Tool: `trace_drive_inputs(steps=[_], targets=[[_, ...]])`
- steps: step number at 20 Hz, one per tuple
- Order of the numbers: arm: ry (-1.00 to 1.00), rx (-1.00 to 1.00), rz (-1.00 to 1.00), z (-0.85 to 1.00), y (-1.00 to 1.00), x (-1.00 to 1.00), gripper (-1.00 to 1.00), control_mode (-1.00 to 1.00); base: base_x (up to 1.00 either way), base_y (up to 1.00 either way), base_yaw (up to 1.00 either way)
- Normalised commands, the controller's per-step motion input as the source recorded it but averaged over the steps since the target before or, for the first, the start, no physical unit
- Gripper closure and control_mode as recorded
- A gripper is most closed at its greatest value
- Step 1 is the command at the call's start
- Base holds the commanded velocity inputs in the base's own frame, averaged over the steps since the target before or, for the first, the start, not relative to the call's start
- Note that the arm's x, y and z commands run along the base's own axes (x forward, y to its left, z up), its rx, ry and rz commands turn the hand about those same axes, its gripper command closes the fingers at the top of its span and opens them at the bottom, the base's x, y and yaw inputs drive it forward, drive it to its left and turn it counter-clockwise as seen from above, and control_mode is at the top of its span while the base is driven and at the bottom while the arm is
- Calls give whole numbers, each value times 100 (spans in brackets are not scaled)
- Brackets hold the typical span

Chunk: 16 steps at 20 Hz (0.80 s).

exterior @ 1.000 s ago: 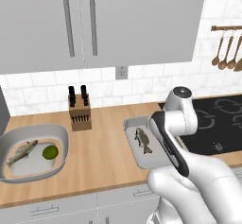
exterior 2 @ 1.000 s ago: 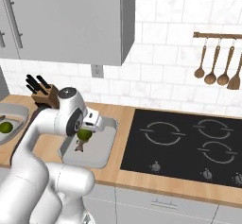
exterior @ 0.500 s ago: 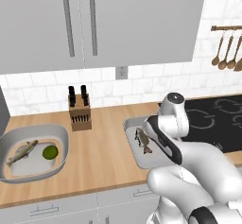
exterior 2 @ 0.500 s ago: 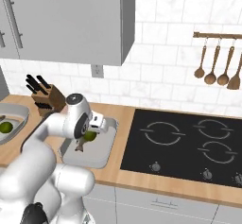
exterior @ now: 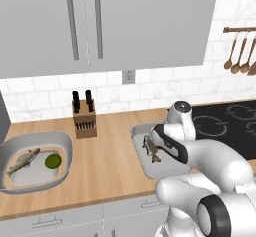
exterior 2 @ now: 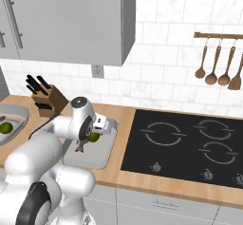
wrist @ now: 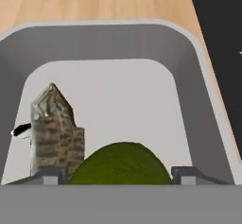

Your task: Place one lime and one fish in each tupperware on the nearby counter, to pack two identical lunches.

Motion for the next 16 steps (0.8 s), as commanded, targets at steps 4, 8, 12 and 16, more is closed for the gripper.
trace_drive_inputs(steps=[4,8,12,16], targets=[[0,0,0,4,-1,0,-100,-100,0,0,0],[3,0,0,15,0,0,-100,-100,0,0,0],[2,-4,0,38,7,-3,-100,-100,0,0,0],[-1,-10,0,46,5,-40,-100,-100,0,0,0]])
